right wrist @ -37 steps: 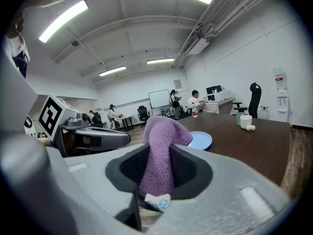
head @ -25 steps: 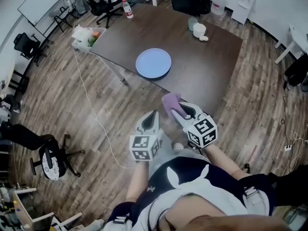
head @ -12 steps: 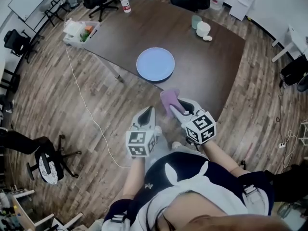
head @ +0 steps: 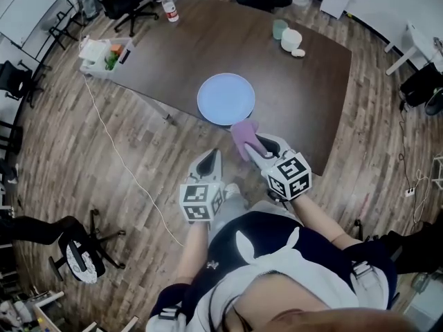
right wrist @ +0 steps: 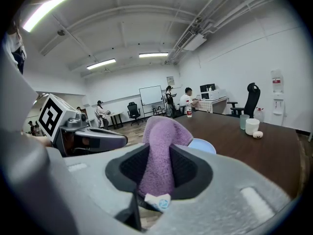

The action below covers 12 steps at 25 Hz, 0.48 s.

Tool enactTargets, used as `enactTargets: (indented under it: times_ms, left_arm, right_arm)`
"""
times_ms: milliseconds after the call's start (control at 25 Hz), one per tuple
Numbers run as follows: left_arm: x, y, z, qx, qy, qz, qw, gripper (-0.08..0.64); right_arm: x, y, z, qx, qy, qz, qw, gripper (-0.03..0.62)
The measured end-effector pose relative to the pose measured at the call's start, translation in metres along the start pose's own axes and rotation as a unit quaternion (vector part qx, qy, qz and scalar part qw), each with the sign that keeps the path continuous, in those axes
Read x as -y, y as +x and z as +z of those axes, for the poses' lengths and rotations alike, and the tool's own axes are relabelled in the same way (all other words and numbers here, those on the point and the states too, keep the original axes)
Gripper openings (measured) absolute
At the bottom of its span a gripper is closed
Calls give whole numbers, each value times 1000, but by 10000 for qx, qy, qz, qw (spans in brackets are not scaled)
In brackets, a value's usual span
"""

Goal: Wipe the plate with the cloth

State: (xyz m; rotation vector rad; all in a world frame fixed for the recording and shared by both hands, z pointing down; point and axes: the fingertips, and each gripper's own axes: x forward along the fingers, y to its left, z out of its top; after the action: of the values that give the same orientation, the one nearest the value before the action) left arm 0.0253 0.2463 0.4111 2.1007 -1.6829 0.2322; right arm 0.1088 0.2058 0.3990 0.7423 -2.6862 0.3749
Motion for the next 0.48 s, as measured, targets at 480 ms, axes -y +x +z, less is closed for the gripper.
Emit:
enactTargets:
  times_ms: [480]
  left_arm:
    - [-31,29,-4,-346,130,-513,9980,6]
  right_arm:
    - [15,26,-9,-84,388,-556,9977,120]
